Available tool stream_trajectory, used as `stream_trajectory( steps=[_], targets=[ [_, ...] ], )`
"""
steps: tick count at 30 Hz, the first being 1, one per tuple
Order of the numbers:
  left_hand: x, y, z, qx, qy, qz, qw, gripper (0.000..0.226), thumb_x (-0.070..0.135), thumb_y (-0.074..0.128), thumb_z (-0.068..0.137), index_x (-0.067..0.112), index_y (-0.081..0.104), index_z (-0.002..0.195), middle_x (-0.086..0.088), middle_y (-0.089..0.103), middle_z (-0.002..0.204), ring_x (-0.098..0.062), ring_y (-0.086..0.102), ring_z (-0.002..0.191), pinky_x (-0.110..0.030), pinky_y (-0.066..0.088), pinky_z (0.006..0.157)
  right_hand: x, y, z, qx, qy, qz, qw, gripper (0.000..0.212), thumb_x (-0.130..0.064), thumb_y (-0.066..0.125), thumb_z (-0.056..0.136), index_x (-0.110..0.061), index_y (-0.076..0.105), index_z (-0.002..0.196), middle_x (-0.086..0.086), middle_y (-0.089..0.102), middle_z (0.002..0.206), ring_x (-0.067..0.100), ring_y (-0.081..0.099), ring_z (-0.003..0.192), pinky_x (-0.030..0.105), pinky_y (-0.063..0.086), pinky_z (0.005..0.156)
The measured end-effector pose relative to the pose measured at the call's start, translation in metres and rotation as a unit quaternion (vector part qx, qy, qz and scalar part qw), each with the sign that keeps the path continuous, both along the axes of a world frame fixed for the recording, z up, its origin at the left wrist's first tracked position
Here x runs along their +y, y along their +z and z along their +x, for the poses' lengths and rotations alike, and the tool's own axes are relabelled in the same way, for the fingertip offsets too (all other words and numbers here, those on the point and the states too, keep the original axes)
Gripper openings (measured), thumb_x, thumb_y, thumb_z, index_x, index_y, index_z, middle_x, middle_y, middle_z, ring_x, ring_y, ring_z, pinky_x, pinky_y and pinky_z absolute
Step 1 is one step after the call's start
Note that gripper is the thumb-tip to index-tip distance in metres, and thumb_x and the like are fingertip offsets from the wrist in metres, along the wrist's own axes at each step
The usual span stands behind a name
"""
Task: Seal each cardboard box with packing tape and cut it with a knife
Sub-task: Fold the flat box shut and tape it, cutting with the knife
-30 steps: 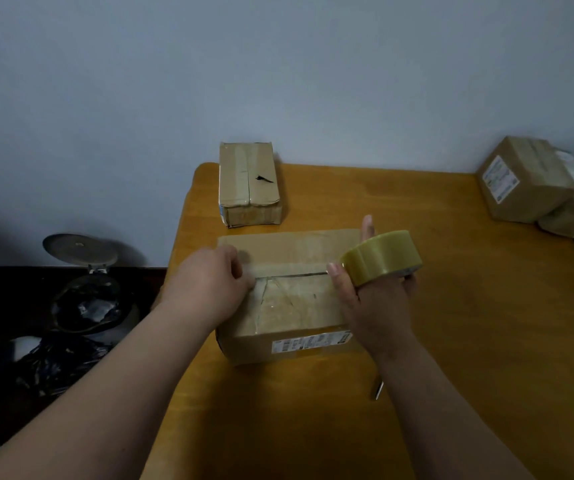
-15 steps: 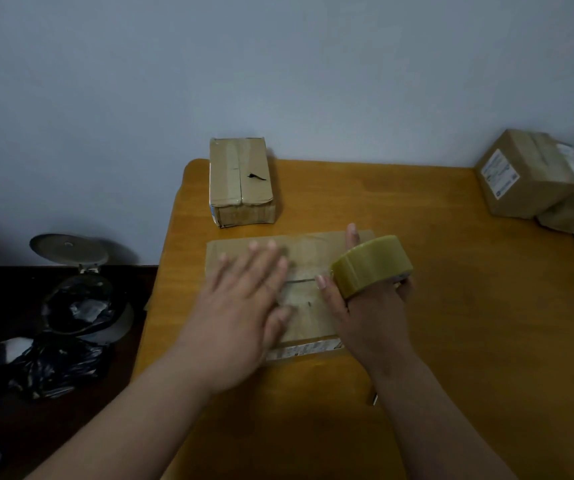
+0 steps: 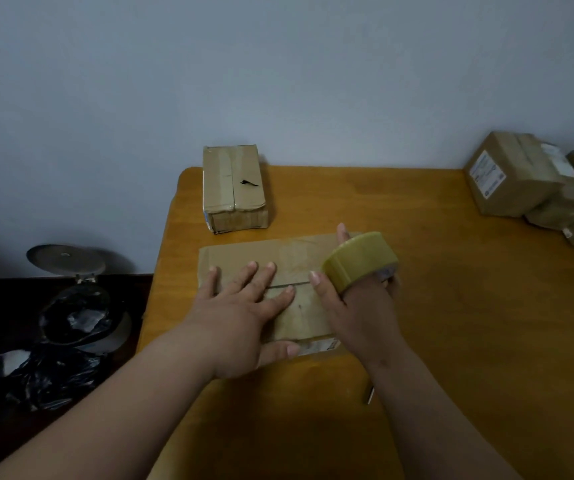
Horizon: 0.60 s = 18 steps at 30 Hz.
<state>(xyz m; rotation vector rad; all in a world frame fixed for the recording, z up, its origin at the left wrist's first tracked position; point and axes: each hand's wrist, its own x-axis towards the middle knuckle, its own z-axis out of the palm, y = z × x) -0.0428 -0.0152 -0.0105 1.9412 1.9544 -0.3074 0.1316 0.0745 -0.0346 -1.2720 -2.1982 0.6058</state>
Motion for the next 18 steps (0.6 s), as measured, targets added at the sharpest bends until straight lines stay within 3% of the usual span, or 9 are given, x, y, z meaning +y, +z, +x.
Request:
stream_trajectory(
  steps=[2,3,6,9,11,15,18],
  targets=[
    [0.007,0.009,0.006,-0.049,0.045,0.083,0.994,0.071,0.078,0.022,0.085,0.047,0.025,0.149,0.011,0.002,0.164,-0.017,-0.001,0.150,-0.051,-0.009,0.120,0.001,0.005,0.002,0.053,0.012,-0.062,0.997,0.074,-0.057,0.048,0.093,-0.041,0.007,0.153,-0.034,0.038,0.131,-0.006,0.020,0.132,0.047,0.007,0.117],
    [0.011,0.013,0.010,-0.095,0.074,0.134,0.984,0.061,0.068,0.033,0.090,0.042,0.036,0.146,0.012,0.016,0.162,-0.015,0.011,0.148,-0.045,-0.002,0.121,0.002,0.007,0.003,0.085,0.018,-0.101,0.991,0.072,-0.056,0.048,0.091,-0.044,0.011,0.152,-0.033,0.040,0.128,-0.001,0.025,0.134,0.053,0.012,0.118],
    [0.025,0.019,0.022,-0.305,0.152,0.181,0.922,0.055,0.035,0.055,0.096,0.032,0.037,0.148,0.013,0.031,0.157,-0.009,0.028,0.142,-0.024,0.019,0.113,0.007,0.017,0.007,0.162,0.019,-0.193,0.968,0.058,-0.052,0.045,0.085,-0.056,0.024,0.140,-0.018,0.041,0.138,0.011,0.034,0.136,0.050,0.022,0.116],
    [0.043,0.025,0.027,-0.418,0.168,0.111,0.886,0.057,0.023,0.057,0.097,0.033,0.035,0.149,0.010,0.042,0.151,-0.011,0.039,0.137,-0.027,0.031,0.111,0.010,0.020,0.014,0.181,0.060,-0.258,0.947,0.053,-0.046,0.052,0.091,-0.048,0.037,0.142,-0.024,0.045,0.131,0.003,0.040,0.130,0.028,0.035,0.107],
    [0.054,0.028,0.030,-0.439,0.163,0.072,0.880,0.057,0.022,0.059,0.096,0.035,0.038,0.148,0.008,0.050,0.144,-0.012,0.046,0.131,-0.037,0.039,0.111,0.011,0.021,0.018,0.165,0.083,-0.261,0.947,0.048,-0.034,0.056,0.097,-0.036,0.043,0.143,-0.027,0.051,0.118,-0.007,0.048,0.117,0.013,0.040,0.090],
    [0.068,0.034,0.033,-0.455,0.146,0.034,0.878,0.054,0.016,0.066,0.091,0.034,0.048,0.138,0.008,0.061,0.126,-0.010,0.057,0.116,-0.037,0.048,0.102,0.010,0.018,0.025,0.064,0.079,-0.142,0.985,0.020,-0.031,0.058,0.096,-0.017,0.063,0.110,-0.009,0.060,0.085,0.013,0.059,0.087,0.038,0.045,0.082],
    [0.074,0.035,0.037,-0.376,0.087,0.011,0.922,0.042,0.022,0.065,0.091,0.039,0.048,0.126,0.014,0.062,0.110,-0.007,0.056,0.103,-0.019,0.043,0.082,0.008,0.024,0.027,0.037,0.138,-0.088,0.986,0.036,-0.029,0.057,0.096,-0.013,0.056,0.128,0.002,0.065,0.100,0.015,0.059,0.094,0.036,0.049,0.081]
  ],
)
